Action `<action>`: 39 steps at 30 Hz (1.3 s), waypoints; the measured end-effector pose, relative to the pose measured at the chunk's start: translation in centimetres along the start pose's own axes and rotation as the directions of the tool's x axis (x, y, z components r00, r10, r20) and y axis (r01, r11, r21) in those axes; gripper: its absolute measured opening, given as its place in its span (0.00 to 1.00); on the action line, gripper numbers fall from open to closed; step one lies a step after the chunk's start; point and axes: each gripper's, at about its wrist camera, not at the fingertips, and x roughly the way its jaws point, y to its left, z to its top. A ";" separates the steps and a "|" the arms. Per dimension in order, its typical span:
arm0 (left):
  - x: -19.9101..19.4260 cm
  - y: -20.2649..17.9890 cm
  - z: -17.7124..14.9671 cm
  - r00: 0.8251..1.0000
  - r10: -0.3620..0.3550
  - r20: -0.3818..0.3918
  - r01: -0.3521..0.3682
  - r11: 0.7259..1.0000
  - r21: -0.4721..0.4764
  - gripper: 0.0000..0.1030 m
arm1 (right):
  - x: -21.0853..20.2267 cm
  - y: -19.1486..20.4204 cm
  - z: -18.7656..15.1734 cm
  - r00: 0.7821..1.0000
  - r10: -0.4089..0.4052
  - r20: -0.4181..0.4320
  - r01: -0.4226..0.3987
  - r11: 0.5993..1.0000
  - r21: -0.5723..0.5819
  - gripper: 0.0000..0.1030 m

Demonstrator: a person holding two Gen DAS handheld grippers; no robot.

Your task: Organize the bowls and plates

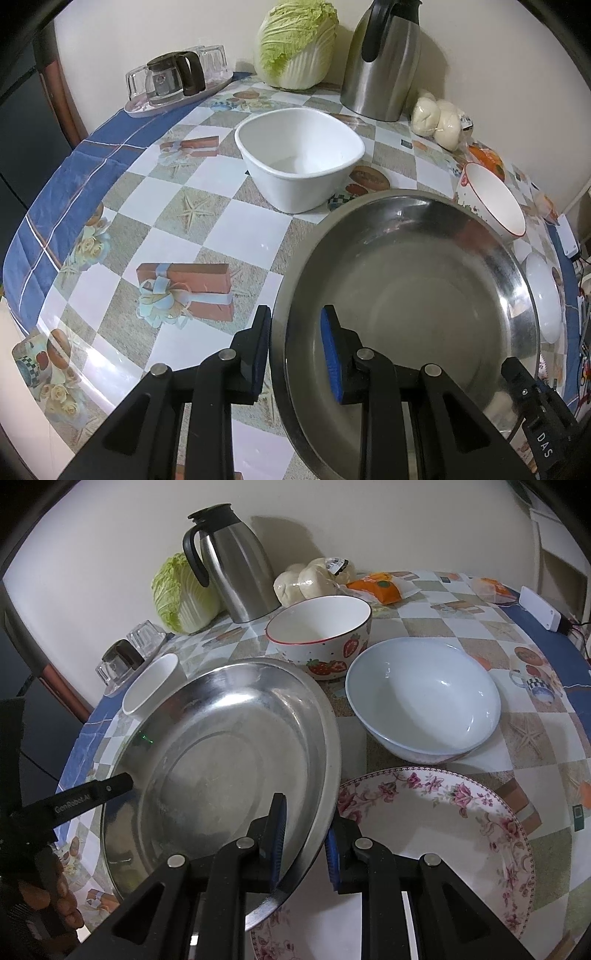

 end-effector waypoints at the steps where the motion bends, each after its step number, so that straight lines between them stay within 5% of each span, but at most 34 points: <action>1: 0.0 0.0 0.0 1.000 0.001 0.001 -0.001 1.000 0.000 0.27 | 0.0 0.0 0.0 1.000 0.001 -0.001 -0.001 1.000 0.000 0.21; 17: -0.7 0.6 0.2 1.000 0.019 0.020 -0.018 1.000 -0.017 0.29 | -0.6 -0.3 0.2 1.000 -0.008 0.017 0.008 1.000 0.014 0.21; 32: -1.7 0.3 0.4 0.999 0.010 0.046 -0.010 1.000 0.001 0.59 | -2.0 -0.1 0.9 0.996 -0.053 0.079 0.053 0.999 0.003 0.22; 39: -1.7 -0.4 0.4 0.999 0.023 0.048 -0.025 0.999 0.043 0.75 | -2.6 0.7 1.0 0.991 -0.058 0.124 0.063 0.997 -0.040 0.63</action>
